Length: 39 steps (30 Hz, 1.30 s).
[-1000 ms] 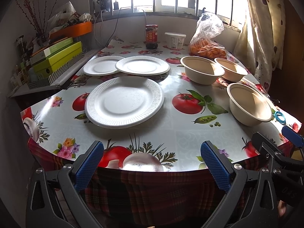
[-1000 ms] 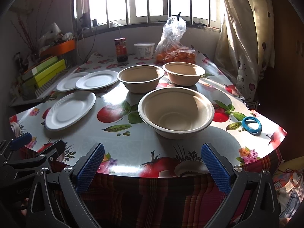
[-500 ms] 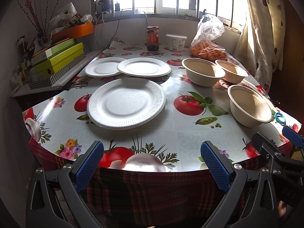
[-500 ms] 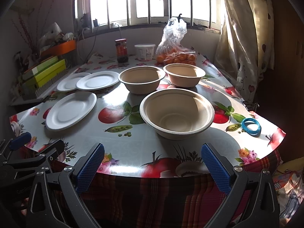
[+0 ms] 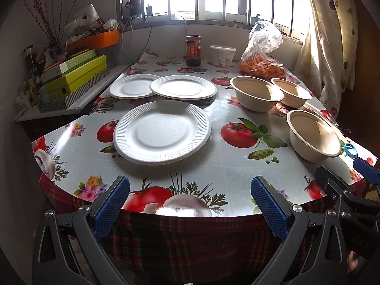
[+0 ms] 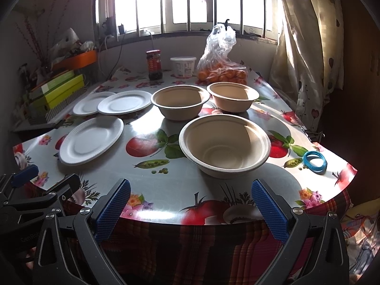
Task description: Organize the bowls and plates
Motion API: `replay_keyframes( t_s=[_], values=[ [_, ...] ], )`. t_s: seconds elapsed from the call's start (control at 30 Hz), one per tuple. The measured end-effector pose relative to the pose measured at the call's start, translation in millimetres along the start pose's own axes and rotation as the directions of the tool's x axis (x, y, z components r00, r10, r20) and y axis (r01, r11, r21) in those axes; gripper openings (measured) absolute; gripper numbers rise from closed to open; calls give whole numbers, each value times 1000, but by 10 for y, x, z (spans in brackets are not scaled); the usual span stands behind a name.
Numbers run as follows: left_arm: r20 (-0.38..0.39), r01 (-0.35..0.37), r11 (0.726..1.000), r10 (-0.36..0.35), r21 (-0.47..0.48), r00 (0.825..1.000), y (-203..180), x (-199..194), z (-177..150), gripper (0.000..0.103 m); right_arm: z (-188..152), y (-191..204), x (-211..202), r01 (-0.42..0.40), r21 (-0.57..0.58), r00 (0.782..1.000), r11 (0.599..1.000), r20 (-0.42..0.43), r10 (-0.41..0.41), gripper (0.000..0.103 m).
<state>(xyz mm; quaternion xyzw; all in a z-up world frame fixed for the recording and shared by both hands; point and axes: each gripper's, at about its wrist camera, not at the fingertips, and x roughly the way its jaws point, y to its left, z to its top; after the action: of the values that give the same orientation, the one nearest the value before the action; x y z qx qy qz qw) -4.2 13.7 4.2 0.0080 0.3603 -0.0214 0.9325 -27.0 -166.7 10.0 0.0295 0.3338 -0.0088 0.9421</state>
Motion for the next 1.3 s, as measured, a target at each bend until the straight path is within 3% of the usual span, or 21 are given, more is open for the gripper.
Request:
replay_keyframes(
  t_s=[0.43,0.67,0.77,0.93,1.2,1.3],
  values=[
    [1,2,1000,-2,-14,1000,88,28,59,102,85,75,24,-13,-21,1000,1000,20,13,103],
    [29,19,997,-17,-80,999,426,24,266,102,358,236,58,-111,-87,991,990,71,117,103],
    [5,54,991,-54,-121,999,632,105,384,102,512,330,149,-171,-113,983,979,44,177,103],
    [4,-14,995,15,-100,1000,854,210,598,102,841,457,299,-207,-137,976,969,40,214,102],
    [-73,4,989,-15,-148,997,1227,496,912,99,1364,701,571,-274,-195,960,942,-3,278,88],
    [-96,4,987,-20,-161,995,1326,605,993,92,1531,815,703,-298,-217,954,930,-23,300,82]
  ],
)
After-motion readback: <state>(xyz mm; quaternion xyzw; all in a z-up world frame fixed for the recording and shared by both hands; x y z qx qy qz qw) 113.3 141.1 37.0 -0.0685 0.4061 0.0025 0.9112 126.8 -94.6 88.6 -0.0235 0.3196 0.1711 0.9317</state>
